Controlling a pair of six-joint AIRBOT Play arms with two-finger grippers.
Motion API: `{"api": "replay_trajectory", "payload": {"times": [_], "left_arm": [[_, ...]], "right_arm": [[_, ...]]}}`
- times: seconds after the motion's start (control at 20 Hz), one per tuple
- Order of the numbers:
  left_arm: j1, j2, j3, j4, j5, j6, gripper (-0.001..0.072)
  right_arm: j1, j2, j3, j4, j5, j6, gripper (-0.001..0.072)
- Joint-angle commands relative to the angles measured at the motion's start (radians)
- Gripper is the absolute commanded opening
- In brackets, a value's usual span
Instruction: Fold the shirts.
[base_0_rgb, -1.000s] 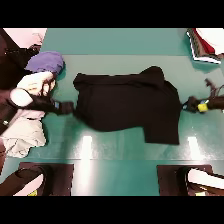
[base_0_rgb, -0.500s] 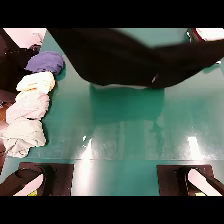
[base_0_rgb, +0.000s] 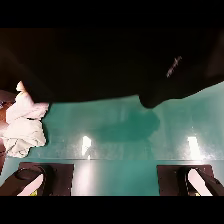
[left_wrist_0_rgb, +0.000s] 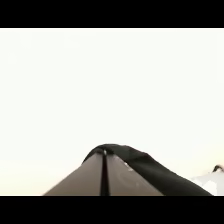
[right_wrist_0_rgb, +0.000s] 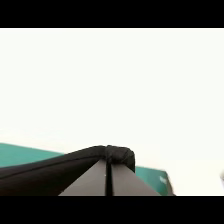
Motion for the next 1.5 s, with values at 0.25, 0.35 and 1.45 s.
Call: {"api": "replay_trajectory", "payload": {"times": [0.25, 0.35, 1.45], "left_arm": [[0.001, 0.031, -0.233, 0.079, -0.243, -0.112, 0.0021], [0.001, -0.006, -0.409, 0.169, -0.333, -0.145, 0.0022], [0.06, -0.629, -0.793, 0.201, 0.467, -0.011, 0.0022]], "right_arm": [[0.008, -0.065, 0.0, -0.291, 0.379, 0.151, 0.0016], [0.063, -0.164, -0.047, -0.292, 0.475, 0.173, 0.0016], [0.238, -0.9, -0.153, -0.313, -0.056, 0.221, 0.0014]]}}
